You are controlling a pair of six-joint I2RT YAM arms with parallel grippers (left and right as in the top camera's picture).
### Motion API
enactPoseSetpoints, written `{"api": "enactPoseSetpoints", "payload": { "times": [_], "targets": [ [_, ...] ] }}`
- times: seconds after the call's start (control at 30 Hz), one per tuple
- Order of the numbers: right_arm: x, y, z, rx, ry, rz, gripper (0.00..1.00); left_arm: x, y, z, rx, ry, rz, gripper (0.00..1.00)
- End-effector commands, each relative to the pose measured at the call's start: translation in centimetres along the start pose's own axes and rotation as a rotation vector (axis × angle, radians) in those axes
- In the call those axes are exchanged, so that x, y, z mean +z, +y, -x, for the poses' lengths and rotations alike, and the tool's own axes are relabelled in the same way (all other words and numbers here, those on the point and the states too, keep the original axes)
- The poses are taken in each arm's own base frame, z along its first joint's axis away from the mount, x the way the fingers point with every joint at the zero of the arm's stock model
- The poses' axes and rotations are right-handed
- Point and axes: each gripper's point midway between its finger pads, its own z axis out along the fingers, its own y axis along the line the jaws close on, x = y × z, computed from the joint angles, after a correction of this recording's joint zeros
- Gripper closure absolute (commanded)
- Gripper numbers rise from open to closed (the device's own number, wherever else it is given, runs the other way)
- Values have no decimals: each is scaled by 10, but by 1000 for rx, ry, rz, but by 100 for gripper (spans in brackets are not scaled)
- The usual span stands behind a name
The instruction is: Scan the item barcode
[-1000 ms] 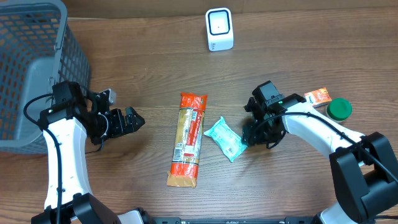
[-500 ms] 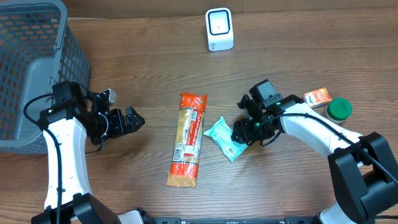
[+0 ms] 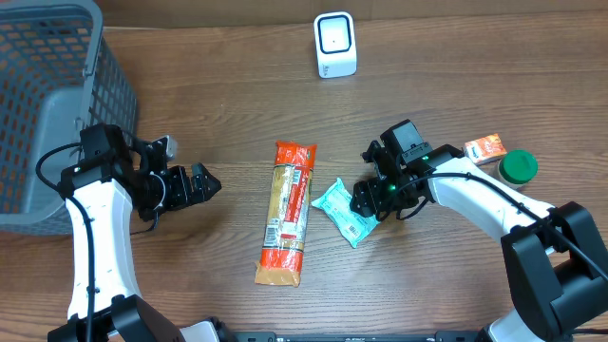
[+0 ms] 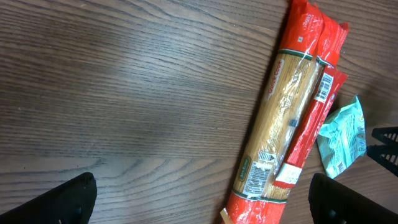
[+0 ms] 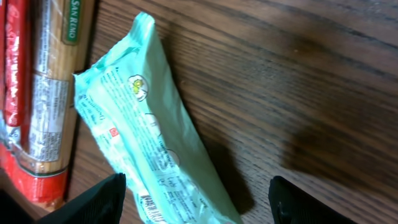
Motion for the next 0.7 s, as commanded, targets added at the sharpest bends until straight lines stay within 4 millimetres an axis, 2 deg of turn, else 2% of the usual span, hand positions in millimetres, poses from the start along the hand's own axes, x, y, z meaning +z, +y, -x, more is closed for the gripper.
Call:
{"api": "enactPoseSetpoints", "payload": {
  "times": [0.0, 0.33, 0.43, 0.67],
  "targets": [
    [3, 7, -3, -4, 16, 43, 23, 2, -4, 0, 20, 3, -16, 0],
    [8, 46, -18, -39, 77, 180, 23, 2, -4, 0, 20, 4, -16, 0],
    [13, 58, -27, -21, 108, 180, 26, 2, -4, 0, 20, 3, -16, 0],
    [23, 86, -57, 27, 207, 167, 26, 2, -4, 0, 20, 4, -16, 0]
  ]
}}
